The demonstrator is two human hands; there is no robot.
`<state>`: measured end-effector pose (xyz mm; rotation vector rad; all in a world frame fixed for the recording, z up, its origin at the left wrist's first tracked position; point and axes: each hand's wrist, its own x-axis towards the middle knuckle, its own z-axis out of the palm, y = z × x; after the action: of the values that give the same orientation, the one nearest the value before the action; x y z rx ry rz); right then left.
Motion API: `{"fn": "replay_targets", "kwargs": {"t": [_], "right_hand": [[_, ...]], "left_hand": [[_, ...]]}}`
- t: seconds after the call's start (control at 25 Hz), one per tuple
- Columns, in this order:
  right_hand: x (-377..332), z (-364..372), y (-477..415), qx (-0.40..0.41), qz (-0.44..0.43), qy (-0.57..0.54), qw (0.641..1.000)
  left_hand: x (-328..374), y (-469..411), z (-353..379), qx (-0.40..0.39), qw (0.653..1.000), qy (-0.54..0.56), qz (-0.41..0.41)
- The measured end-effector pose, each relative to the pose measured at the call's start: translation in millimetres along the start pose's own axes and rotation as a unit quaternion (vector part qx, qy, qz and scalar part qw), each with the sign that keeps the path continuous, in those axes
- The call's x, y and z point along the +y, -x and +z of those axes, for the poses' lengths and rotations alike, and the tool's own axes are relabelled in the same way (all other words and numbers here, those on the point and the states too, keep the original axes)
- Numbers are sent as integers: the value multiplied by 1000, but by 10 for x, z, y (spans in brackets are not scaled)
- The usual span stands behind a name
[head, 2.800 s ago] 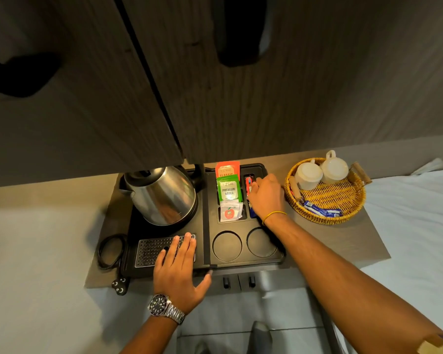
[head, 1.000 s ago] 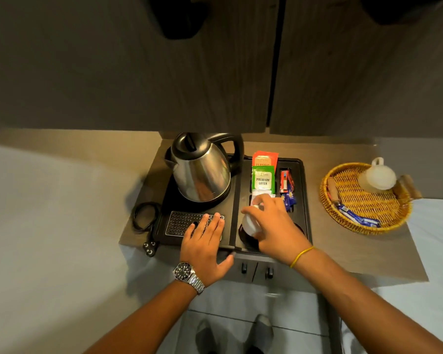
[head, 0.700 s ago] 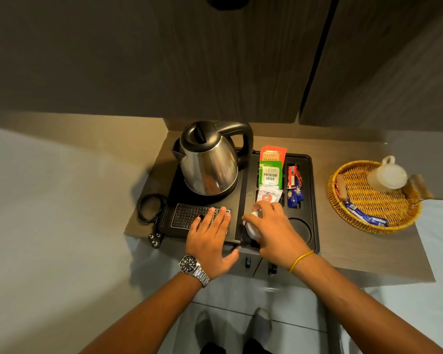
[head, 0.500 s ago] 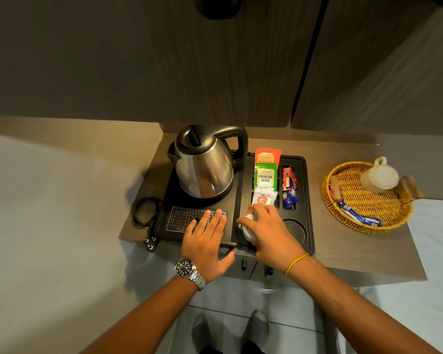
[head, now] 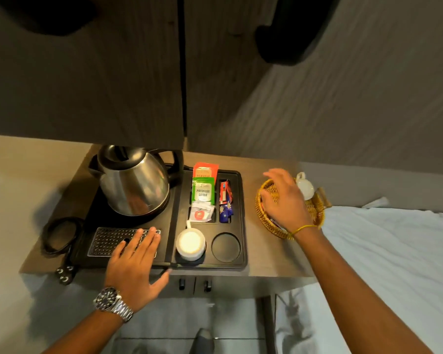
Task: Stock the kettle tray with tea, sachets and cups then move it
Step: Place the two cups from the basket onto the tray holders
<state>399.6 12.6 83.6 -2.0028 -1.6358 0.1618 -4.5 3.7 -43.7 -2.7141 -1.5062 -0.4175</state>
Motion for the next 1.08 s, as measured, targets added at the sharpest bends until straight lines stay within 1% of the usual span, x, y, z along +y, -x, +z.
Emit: {"fn": "replay_targets", "kwargs": {"t": [0.04, 0.08, 0.12, 0.2, 0.24, 0.28, 0.4, 0.44, 0.52, 0.6, 0.64, 0.68, 0.76, 0.88, 0.96, 1.08], "right_hand": [[239, -124, -147, 3, 67, 49, 997], [449, -212, -263, -20, 127, 110, 986], [615, -264, -338, -59, 169, 170, 969], [802, -255, -383, -146, 197, 238, 940], [836, -216, -376, -172, 193, 244, 935], [853, -178, -369, -180, 184, 243, 935], [801, -203, -379, -158, 180, 220, 946], [758, -253, -362, -133, 176, 211, 952], [568, -352, -250, -48, 148, 181, 971], [263, -384, -12, 32, 91, 136, 986], [90, -359, 137, 40, 61, 113, 991], [-90, -296, 283, 23, 37, 92, 995], [-366, -113, 558, -47, 8, 57, 997], [-599, 238, 867, -136, -3, 39, 990], [-641, 428, 990, -158, -5, 47, 986], [-654, 588, 1043, -155, 8, 50, 987]], "left_hand": [[-2, -7, -6, 2, 1000, -2, 2], [-1, -10, -18, 2, 1000, -3, 2], [4, -12, -28, 1, 1000, -5, 1], [29, -19, -55, -4, 1000, -3, -2], [27, -22, -58, -7, 1000, 0, -3], [20, -26, -58, -10, 1000, 3, -4], [6, -18, -42, -4, 1000, 2, -3], [9, -13, -33, -2, 1000, 3, -3], [14, -15, -36, 4, 1000, 4, -5], [37, -31, -52, 0, 1000, 3, -6], [49, -37, -63, -1, 1000, 6, -8], [47, -36, -77, -1, 1000, 7, -11], [71, -40, -93, -3, 1000, 11, -17], [81, -41, -113, -7, 1000, 18, -25], [73, -45, -124, -12, 1000, 16, -24], [48, -36, -110, -21, 999, 11, -27]]}}
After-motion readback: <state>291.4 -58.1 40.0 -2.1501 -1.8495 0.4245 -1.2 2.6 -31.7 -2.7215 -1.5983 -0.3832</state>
